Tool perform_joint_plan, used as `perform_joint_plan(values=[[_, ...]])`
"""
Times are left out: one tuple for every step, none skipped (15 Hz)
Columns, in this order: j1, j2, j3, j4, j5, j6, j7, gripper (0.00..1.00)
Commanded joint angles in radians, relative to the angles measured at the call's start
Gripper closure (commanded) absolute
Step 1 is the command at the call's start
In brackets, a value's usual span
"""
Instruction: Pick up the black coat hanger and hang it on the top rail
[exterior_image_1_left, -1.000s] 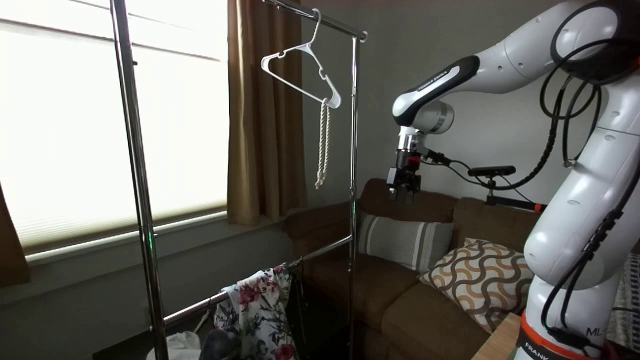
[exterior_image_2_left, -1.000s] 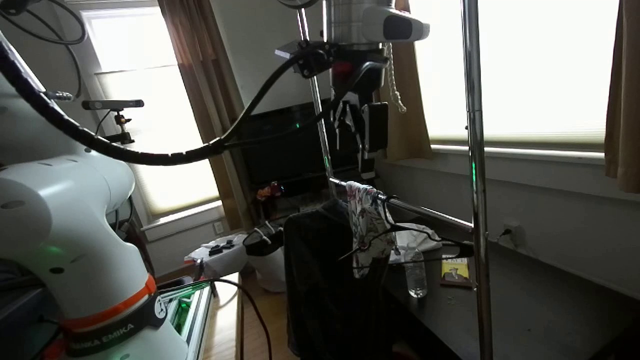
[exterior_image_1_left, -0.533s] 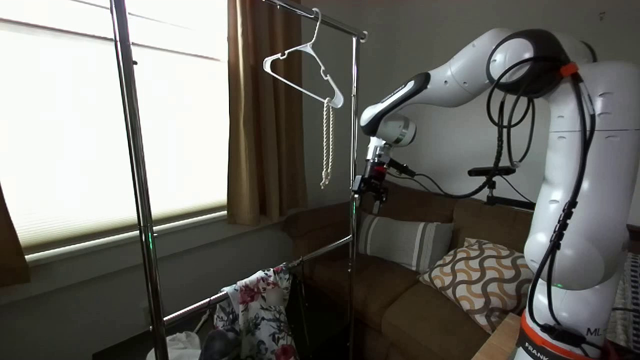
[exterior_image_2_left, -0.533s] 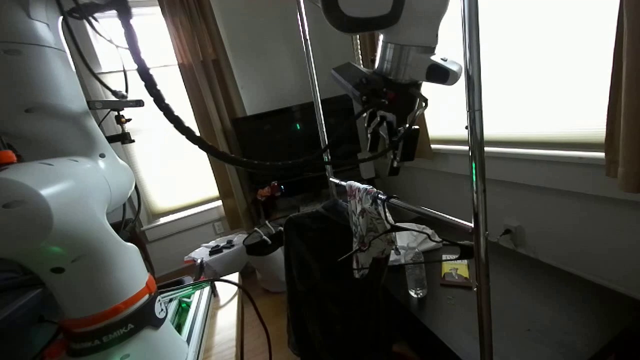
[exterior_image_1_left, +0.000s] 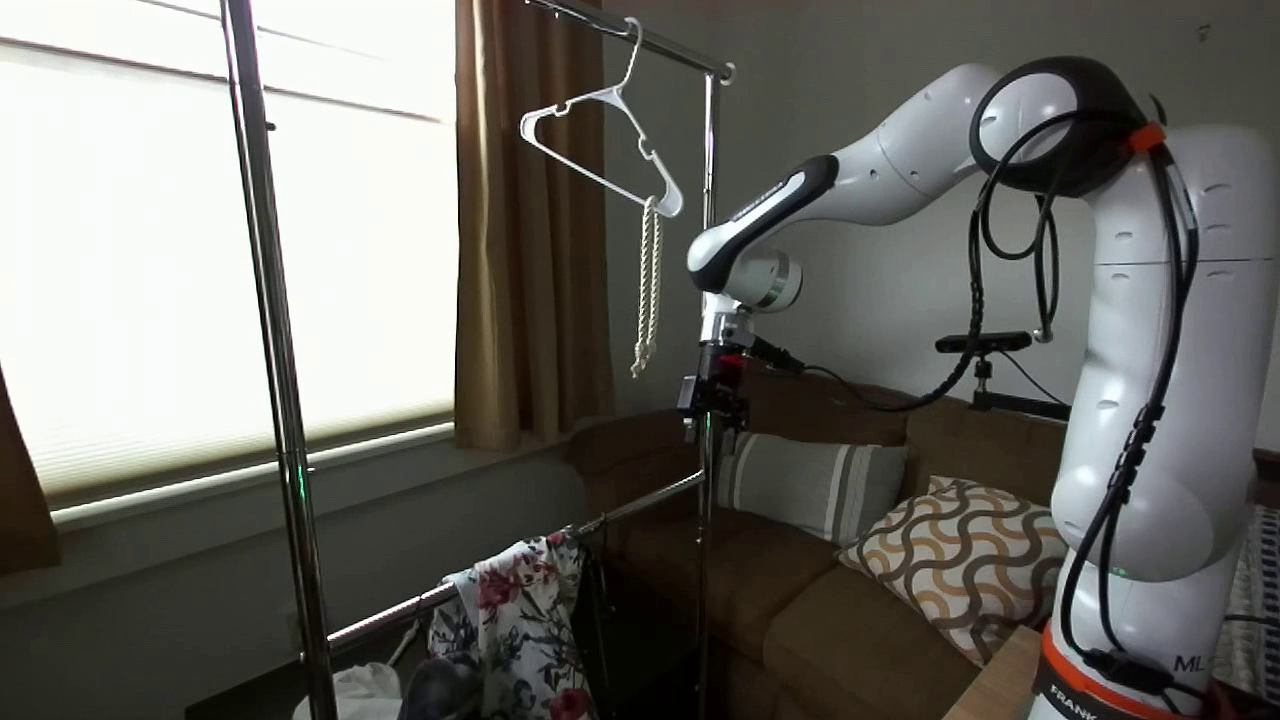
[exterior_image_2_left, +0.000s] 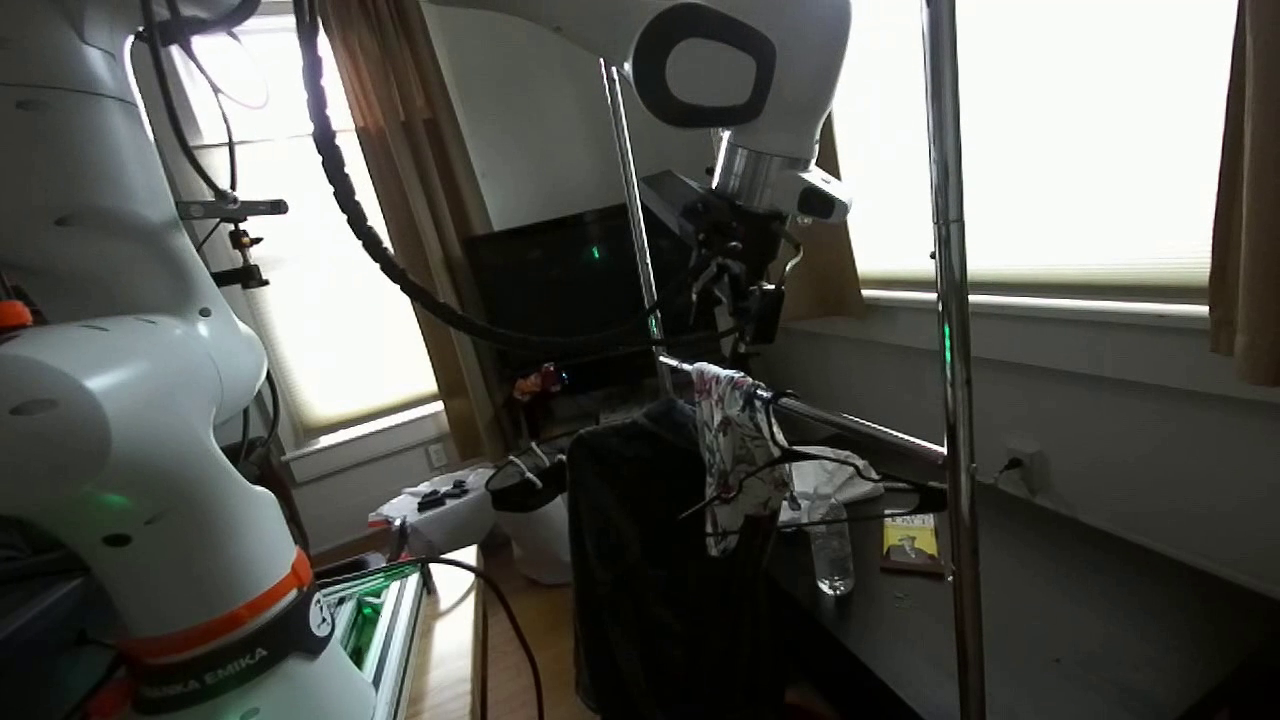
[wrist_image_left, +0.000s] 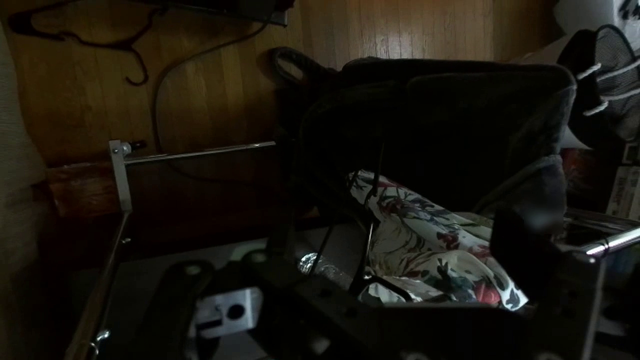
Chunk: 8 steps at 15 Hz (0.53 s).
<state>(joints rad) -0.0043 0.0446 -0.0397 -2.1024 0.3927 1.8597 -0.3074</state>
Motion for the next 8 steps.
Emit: perform_joint_plan(values=[[-0.011, -0.003, 0.008, 0.001, -0.001, -0.003, 0.001, 0.0], [-0.011, -0.005, 0.007, 0.001, -0.001, -0.003, 0.001, 0.0], [-0.007, -0.007, 0.011, 0.0, -0.013, 0.011, 0.012, 0.0], [0.002, -0.005, 0.019, 0.002, -0.013, 0.02, 0.057, 0.0], [0.014, -0.004, 0.031, 0.003, -0.024, 0.03, 0.112, 0.0], [0.028, -0.006, 0.047, -0.001, -0.032, 0.04, 0.17, 0.0], [0.041, -0.005, 0.063, -0.003, -0.048, 0.023, 0.243, 0.0], [0.056, -0.011, 0.081, -0.018, -0.053, 0.016, 0.31, 0.0]])
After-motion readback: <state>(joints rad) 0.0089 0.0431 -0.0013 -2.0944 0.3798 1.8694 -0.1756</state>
